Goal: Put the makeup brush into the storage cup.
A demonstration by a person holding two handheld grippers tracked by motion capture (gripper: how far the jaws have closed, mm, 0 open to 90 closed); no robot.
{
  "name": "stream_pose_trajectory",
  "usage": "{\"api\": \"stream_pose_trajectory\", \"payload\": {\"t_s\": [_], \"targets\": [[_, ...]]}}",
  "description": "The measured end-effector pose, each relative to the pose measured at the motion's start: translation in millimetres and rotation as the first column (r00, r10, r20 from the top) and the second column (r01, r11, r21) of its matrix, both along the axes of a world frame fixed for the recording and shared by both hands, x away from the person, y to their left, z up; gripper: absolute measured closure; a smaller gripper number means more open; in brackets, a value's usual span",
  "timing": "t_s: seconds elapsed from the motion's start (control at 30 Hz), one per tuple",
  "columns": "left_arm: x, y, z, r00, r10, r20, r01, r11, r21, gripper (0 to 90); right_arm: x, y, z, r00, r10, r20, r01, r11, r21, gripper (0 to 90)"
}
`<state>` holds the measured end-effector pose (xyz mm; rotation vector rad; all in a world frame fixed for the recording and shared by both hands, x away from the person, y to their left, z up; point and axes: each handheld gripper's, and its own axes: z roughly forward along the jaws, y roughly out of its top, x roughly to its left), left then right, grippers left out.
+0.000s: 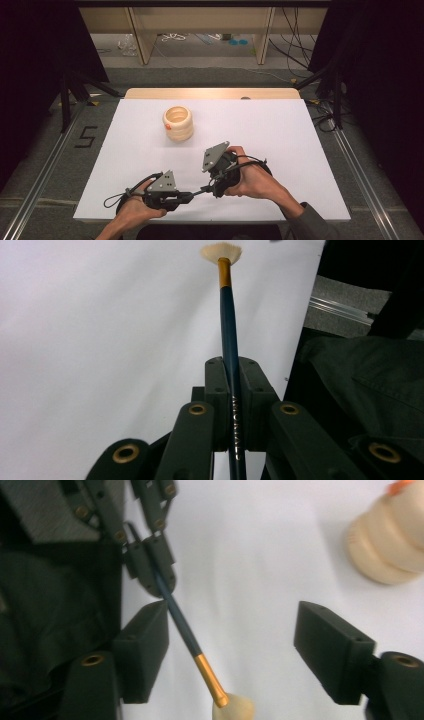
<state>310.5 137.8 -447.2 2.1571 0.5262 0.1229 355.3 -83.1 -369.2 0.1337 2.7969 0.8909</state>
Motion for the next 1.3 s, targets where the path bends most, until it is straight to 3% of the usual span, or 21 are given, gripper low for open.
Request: {"api": "stream_pose_trajectory", "payload": {"t_s": [0.17, 0.2, 0.33, 0.5, 0.57, 0.73, 0.9, 1.0, 1.03, 1.1, 1.23, 1.27, 1.3], "targets": [[1.6, 2.3, 0.2, 0.9996, 0.027, 0.003, -0.027, 0.9996, -0.006, 84.3, 1.1, -9.7, 3.2, 0.9968, -0.077, 0.024, 0.075, 0.994, 0.084, 29.6], [2.3, 3.7, 1.5, 0.9996, 0.028, 0.003, -0.028, 0.9996, 0.008, 84.3, 1.7, -11.6, 3.8, 0.9956, -0.089, 0.029, 0.085, 0.992, 0.094, 29.6], [2.8, 5.6, 2.0, 0.9973, 0.072, 0.015, -0.072, 0.9973, -0.015, 84.3, 4.7, -18.6, 5.5, 0.9890, -0.146, 0.023, 0.141, 0.978, 0.155, 28.0], [4.8, 10.0, 4.0, 0.9931, 0.112, 0.033, -0.111, 0.9932, -0.034, 84.3, 5.9, -27.8, 3.8, 0.9797, -0.201, 0.003, 0.197, 0.964, 0.179, 28.0], [6.1, 11.6, 4.7, 0.9911, 0.126, 0.041, -0.124, 0.9909, -0.053, 84.3, 7.2, -30.9, 1.7, 0.9770, -0.210, 0.035, 0.199, 0.959, 0.203, 27.9], [7.1, 16.1, 7.8, 0.9816, 0.183, 0.054, -0.179, 0.9807, -0.080, 84.3, 7.8, -37.5, 1.0, 0.9682, -0.250, 0.019, 0.238, 0.942, 0.238, 27.2], [7.1, 19.2, 11.6, 0.9703, 0.231, 0.072, -0.221, 0.9680, -0.119, 84.3, 10.1, -46.3, -4.0, 0.9551, -0.296, -0.013, 0.287, 0.914, 0.288, 26.4], [7.7, 20.5, 12.8, 0.9683, 0.233, 0.090, -0.219, 0.9655, -0.140, 84.3, 9.7, -50.7, -8.3, 0.9506, -0.309, -0.030, 0.304, 0.908, 0.287, 26.0], [6.4, 20.2, 13.4, 0.9645, 0.251, 0.081, -0.237, 0.9599, -0.149, 84.3, 10.3, -52.0, -10.1, 0.9507, -0.309, -0.030, 0.303, 0.906, 0.296, 25.7], [6.5, 21.1, 14.8, 0.9629, 0.252, 0.096, -0.236, 0.9590, -0.158, 84.3, 9.7, -53.5, -14.1, 0.9458, -0.322, -0.043, 0.319, 0.898, 0.302, 25.4], [5.9, 22.2, 16.6, 0.9553, 0.276, 0.107, -0.251, 0.9473, -0.199, 84.3, 8.6, -56.5, -20.5, 0.9415, -0.329, -0.075, 0.335, 0.885, 0.323, 25.3], [6.9, 23.3, 17.6, 0.9549, 0.270, 0.123, -0.241, 0.9477, -0.209, 84.3, 8.8, -56.9, -21.8, 0.9420, -0.327, -0.076, 0.333, 0.883, 0.330, 24.9], [6.0, 23.3, 18.1, 0.9509, 0.288, 0.113, -0.257, 0.9386, -0.230, 84.3, 8.7, -57.2, -22.9, 0.9420, -0.324, -0.086, 0.334, 0.879, 0.341, 24.8]]}}
